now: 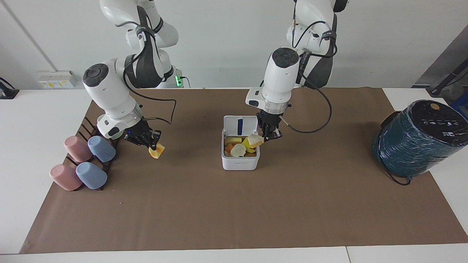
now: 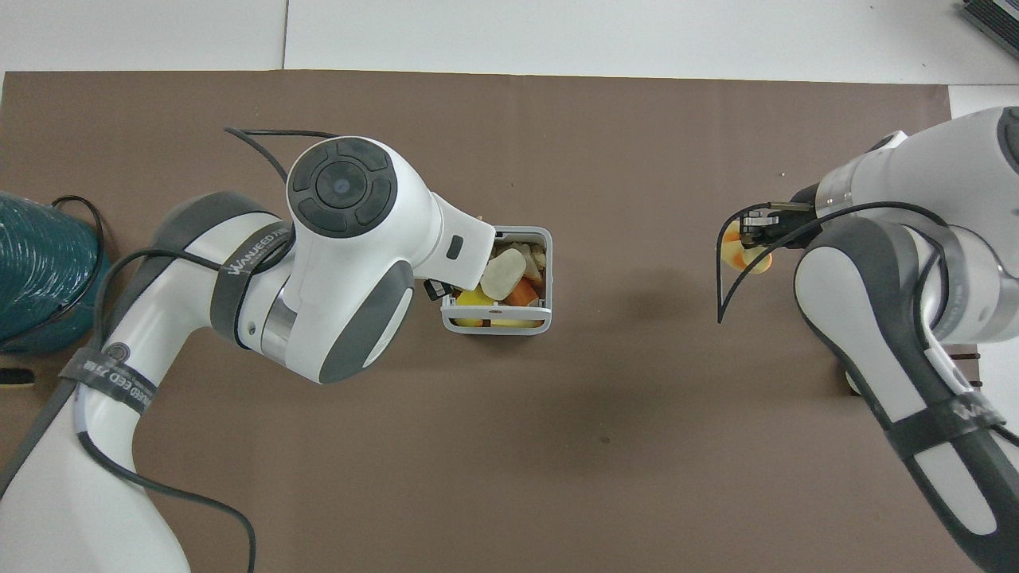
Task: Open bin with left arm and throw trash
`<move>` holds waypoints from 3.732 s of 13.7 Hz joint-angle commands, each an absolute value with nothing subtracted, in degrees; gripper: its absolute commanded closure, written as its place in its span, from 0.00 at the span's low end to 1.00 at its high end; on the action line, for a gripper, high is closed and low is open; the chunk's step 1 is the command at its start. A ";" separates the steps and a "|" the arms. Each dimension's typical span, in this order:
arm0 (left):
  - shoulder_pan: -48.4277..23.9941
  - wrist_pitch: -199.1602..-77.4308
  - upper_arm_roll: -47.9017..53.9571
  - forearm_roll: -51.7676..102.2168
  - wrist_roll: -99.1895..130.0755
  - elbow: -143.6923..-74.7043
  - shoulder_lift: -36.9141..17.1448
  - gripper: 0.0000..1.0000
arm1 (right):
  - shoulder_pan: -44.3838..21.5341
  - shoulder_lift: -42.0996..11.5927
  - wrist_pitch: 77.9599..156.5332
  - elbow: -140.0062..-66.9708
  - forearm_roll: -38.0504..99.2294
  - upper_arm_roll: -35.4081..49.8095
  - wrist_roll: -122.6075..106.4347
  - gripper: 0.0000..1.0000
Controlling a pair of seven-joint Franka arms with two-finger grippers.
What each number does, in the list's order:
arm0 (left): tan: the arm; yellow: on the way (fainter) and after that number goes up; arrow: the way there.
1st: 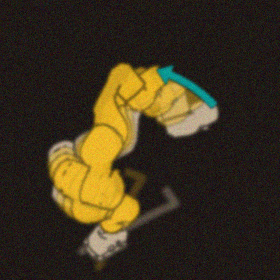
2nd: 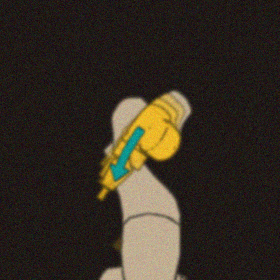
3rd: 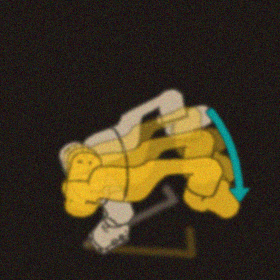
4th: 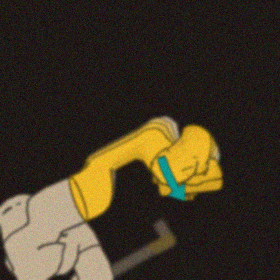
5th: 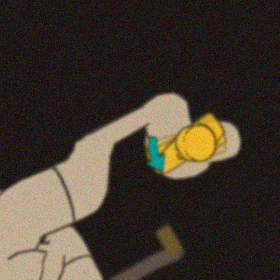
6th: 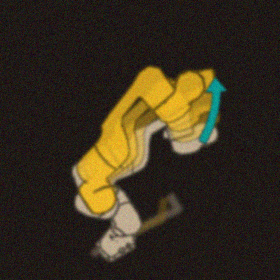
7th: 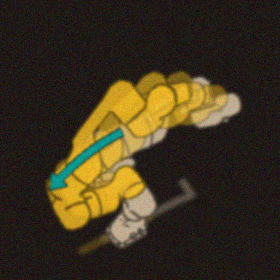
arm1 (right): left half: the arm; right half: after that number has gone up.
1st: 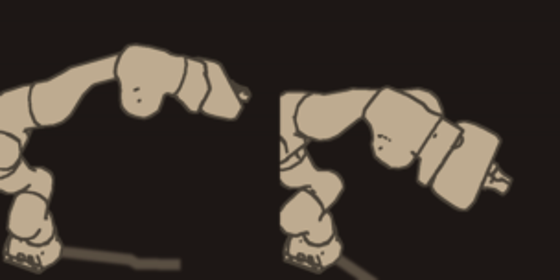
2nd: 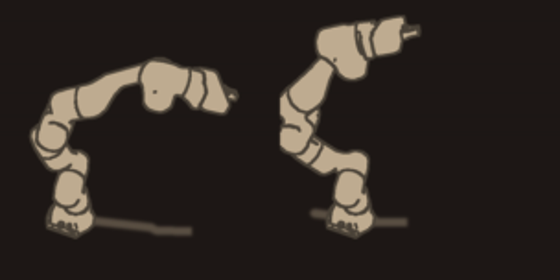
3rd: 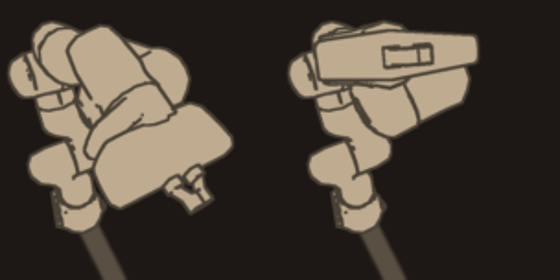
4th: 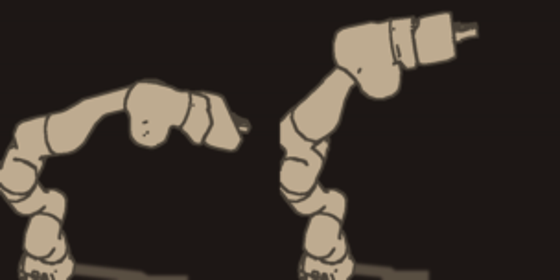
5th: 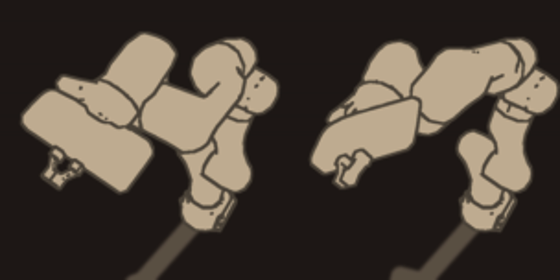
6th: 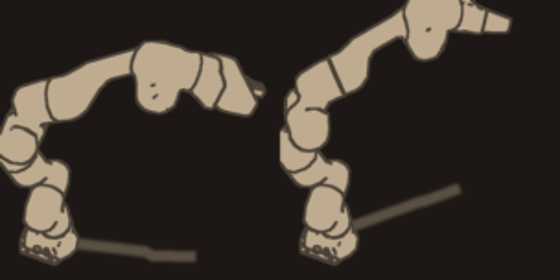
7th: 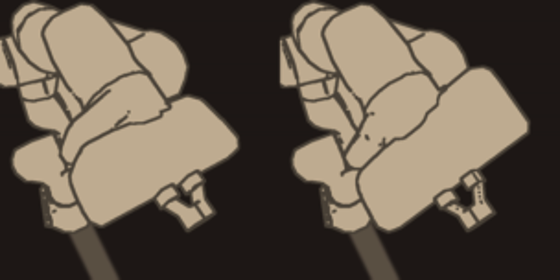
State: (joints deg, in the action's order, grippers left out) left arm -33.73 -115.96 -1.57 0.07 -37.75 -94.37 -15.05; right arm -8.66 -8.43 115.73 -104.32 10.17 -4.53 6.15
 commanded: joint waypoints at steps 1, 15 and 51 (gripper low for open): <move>-35.77 -117.24 -2.37 -0.35 -38.49 -93.25 -15.91 0.56 | -8.09 -6.60 112.42 -103.01 11.86 -3.87 9.22 1.00; -28.14 -111.27 -2.99 -0.17 -42.55 -97.55 -11.34 0.00 | -18.61 -8.08 125.74 -102.66 27.84 -3.25 34.86 1.00; -3.25 -91.06 -3.08 -0.18 -0.88 -93.60 4.13 0.00 | -8.01 -0.79 107.70 -95.73 1.23 -4.13 15.31 0.00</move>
State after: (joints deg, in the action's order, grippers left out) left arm -3.42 -91.57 -3.44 0.09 -1.93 -92.51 3.15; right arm -10.31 -0.77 112.85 -99.73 2.32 -5.01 18.63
